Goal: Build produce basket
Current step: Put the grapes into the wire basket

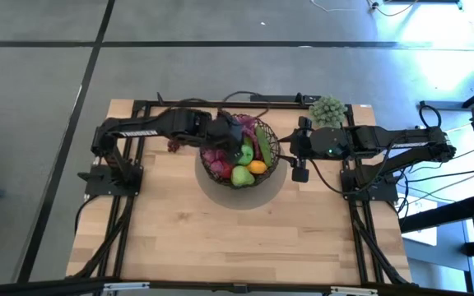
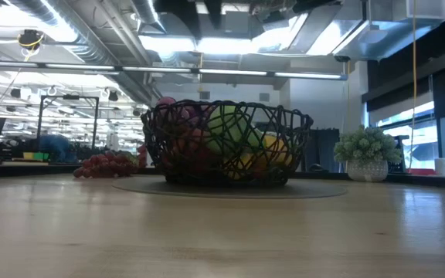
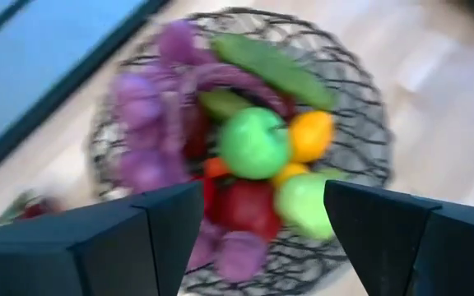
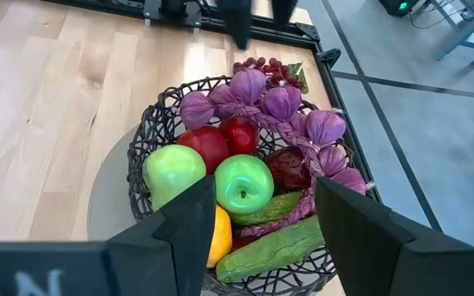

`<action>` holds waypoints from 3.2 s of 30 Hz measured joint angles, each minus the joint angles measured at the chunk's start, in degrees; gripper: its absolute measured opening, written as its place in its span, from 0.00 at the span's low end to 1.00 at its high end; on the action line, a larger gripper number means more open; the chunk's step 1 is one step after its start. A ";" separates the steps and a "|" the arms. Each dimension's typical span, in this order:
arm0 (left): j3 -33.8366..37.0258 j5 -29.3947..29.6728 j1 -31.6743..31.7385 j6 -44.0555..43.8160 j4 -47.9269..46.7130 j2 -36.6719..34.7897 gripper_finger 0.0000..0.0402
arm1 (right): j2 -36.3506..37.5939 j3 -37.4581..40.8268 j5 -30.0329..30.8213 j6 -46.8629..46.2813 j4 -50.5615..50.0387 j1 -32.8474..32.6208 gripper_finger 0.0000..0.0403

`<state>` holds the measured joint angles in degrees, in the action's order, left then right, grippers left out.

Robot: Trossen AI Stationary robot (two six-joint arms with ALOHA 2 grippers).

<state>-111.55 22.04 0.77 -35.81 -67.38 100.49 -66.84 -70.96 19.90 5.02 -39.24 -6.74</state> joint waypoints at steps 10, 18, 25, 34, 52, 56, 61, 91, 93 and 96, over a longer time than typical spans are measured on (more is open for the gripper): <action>-1.99 2.85 7.07 -10.73 -19.81 -0.02 0.60 | -0.01 0.00 0.00 -0.01 0.00 0.00 0.51; -1.58 0.03 15.29 -9.68 -22.59 -0.06 0.60 | -0.01 0.00 0.01 0.01 0.00 -0.02 0.51; 1.33 -2.39 23.26 -7.09 -22.62 -0.13 0.60 | 0.00 0.00 0.00 0.00 0.02 -0.02 0.51; 9.14 -9.76 33.26 -4.13 -22.64 -0.13 0.60 | -0.01 -0.02 -0.27 -1.78 1.97 -0.04 0.51; 30.96 -21.08 48.40 9.44 -3.58 -0.13 0.60 | -0.01 -0.02 -0.53 3.12 1.96 0.72 0.51; 35.17 -22.92 50.00 11.62 -1.78 -0.13 0.60 | -0.01 -0.02 -0.48 2.27 2.03 2.31 0.51; 38.97 -25.11 49.91 14.58 2.07 -0.11 0.60 | -0.01 -0.02 -0.50 1.48 2.05 4.60 0.51; 53.35 -20.20 49.27 15.43 22.21 -0.11 0.60 | -0.01 -0.02 0.93 1.50 2.10 5.90 0.51; 53.86 -19.35 49.32 15.37 22.19 -0.11 0.60 | -0.01 -0.02 1.65 1.50 2.10 5.90 0.51; 54.44 -19.29 49.32 15.34 22.19 -0.11 0.60 | -0.01 -0.02 1.67 1.50 2.10 5.90 0.51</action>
<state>-57.11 2.74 50.09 -20.47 -45.19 100.38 -66.85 -70.98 21.57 6.52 -37.15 -0.84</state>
